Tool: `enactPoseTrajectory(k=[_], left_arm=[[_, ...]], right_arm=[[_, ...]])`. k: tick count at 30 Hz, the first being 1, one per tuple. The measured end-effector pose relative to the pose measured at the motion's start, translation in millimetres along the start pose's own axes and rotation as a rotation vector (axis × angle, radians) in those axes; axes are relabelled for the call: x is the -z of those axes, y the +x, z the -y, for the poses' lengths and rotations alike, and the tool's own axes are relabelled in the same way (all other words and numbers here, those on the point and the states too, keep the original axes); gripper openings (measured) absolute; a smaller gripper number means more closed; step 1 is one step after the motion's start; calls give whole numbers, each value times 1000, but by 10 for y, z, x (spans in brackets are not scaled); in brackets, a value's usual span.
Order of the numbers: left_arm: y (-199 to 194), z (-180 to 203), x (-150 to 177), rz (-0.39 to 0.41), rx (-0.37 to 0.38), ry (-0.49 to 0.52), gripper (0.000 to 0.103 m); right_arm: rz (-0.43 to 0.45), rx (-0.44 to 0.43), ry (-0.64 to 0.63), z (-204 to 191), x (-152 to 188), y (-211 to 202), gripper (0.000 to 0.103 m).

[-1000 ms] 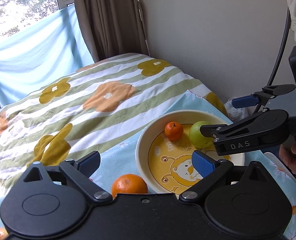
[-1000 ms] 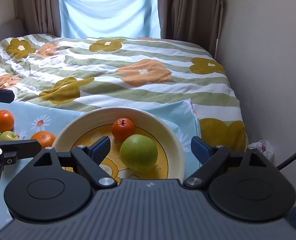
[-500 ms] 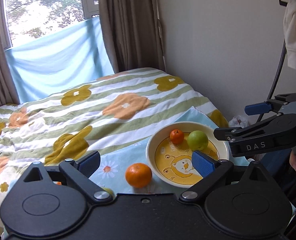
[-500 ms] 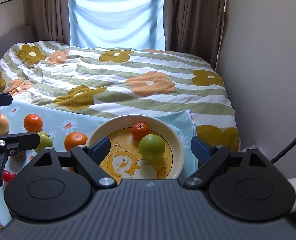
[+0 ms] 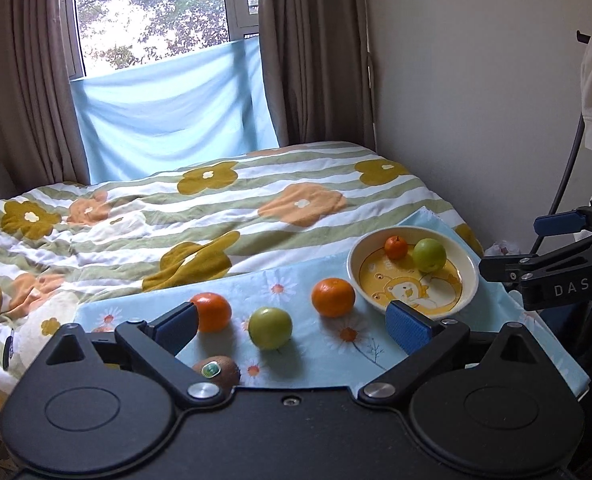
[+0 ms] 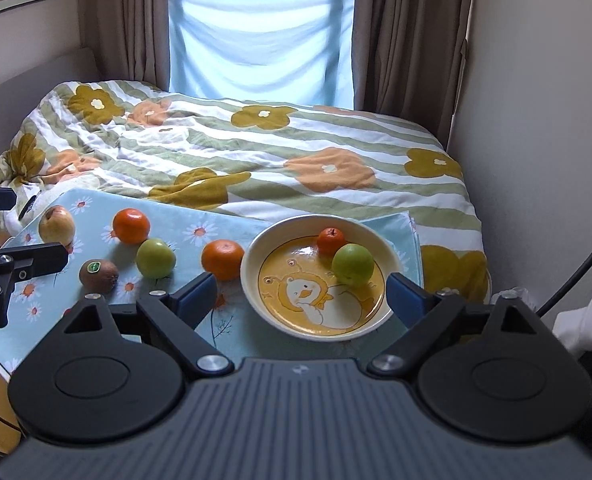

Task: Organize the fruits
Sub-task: 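Withdraw both tools from the bowl back over the tablecloth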

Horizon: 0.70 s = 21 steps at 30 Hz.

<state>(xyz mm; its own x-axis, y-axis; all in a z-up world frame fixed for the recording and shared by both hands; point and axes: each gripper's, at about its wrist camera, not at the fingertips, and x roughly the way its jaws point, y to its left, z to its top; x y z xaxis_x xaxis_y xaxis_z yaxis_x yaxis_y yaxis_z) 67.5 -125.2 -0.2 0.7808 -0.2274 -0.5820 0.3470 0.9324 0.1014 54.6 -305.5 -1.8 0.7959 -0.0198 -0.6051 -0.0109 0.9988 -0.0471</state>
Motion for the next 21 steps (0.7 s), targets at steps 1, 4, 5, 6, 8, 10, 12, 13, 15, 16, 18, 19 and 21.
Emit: enactPoseTrajectory(k=[1,4,5,6,8,10,12,13,15,16,18,19,21], left_arm=[[-21,-47,47,-3,2,-2,102],[-51,-204,192,-18,12,-5,102],[-47,-251,232,-25,16,-4,102],[-43,-308,279,-33,22,-2,102],[-30,-407,382,-47,26,5,102],[-20,-524,484,-61,29,18,102],[-3,-639,579,-67,32,39,102],[16,-682,619,-70,33,50,102],[90,-797,710,-87,39,82,102],[130,-842,755,-96,46,99,102],[226,-926,827,-109,64,134,101],[276,-965,866,-115,77,152,101],[377,-1026,937,-131,101,187,101]], right_arm=[[-2,-3,2,-56,24,-20,103],[-9,-11,4,-224,103,-36,103],[-14,-13,4,-285,125,-33,103],[-19,-17,4,-344,151,-29,103],[-27,-29,5,-471,212,-3,103],[-38,-41,3,-590,271,23,103],[-48,-53,0,-719,335,47,103],[-54,-61,1,-785,373,58,103],[-67,-75,5,-908,440,87,103],[-74,-81,6,-971,473,108,103],[-88,-88,5,-1082,532,144,103],[-96,-91,5,-1136,563,166,103],[-114,-97,6,-1241,626,216,103]])
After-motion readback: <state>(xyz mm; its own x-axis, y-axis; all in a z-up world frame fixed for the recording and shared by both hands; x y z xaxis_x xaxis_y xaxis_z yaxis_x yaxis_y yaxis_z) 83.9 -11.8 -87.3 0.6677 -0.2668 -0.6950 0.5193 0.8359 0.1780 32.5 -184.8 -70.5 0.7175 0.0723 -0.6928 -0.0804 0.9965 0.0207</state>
